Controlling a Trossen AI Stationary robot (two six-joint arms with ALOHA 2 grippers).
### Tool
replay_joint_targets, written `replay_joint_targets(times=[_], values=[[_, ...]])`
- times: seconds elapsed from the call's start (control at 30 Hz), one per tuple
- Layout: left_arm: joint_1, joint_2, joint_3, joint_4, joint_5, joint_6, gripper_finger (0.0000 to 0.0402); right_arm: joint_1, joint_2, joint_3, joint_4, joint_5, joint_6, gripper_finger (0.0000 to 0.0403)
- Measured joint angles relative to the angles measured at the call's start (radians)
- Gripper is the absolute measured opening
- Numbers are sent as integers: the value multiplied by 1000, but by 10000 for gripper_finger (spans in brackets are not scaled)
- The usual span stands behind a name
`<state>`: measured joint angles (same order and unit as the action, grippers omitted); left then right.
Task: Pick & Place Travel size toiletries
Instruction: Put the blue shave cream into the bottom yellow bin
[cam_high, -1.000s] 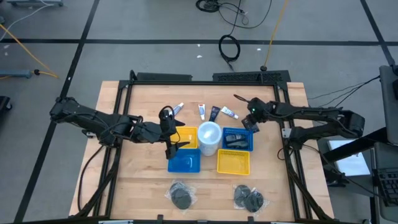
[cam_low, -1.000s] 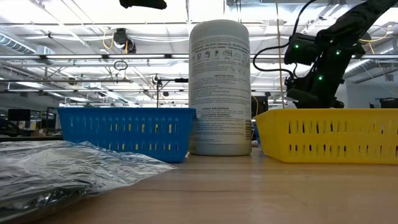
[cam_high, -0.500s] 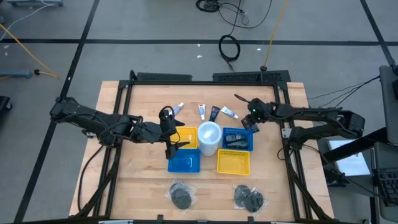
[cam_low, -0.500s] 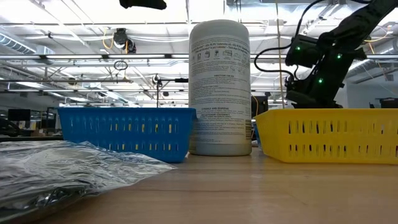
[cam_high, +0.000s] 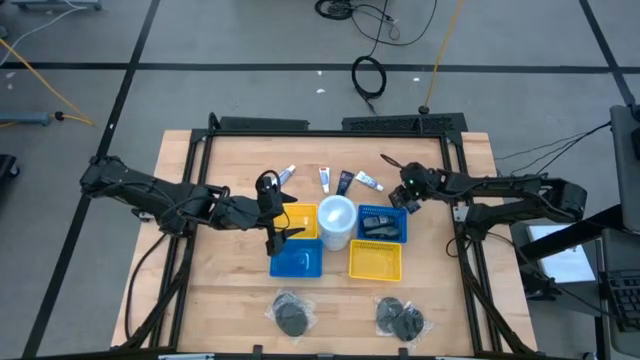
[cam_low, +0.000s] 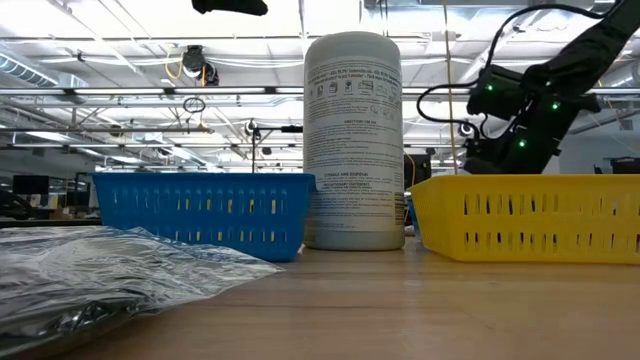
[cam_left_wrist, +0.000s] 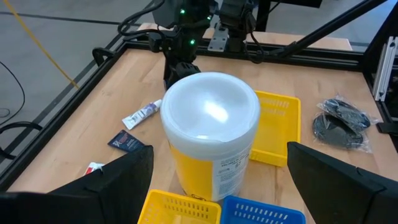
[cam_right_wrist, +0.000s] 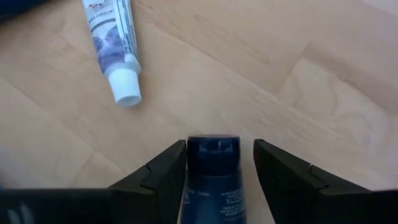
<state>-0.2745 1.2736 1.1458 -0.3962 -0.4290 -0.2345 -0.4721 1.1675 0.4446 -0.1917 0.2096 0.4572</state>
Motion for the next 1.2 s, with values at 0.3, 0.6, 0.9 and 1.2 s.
replay_joint_targets(times=[0.3,0.6,0.9,1.2], values=[[0,0,0,0,0,-7,363,0,0,-20,1,-1,2,171],[0,0,0,0,0,-6,363,0,0,-21,16,-2,27,113],[0,0,0,-5,0,-6,363,0,0,-17,45,-12,0,113],[0,0,0,-6,0,-6,363,5,-58,108,-93,-30,-26,113]])
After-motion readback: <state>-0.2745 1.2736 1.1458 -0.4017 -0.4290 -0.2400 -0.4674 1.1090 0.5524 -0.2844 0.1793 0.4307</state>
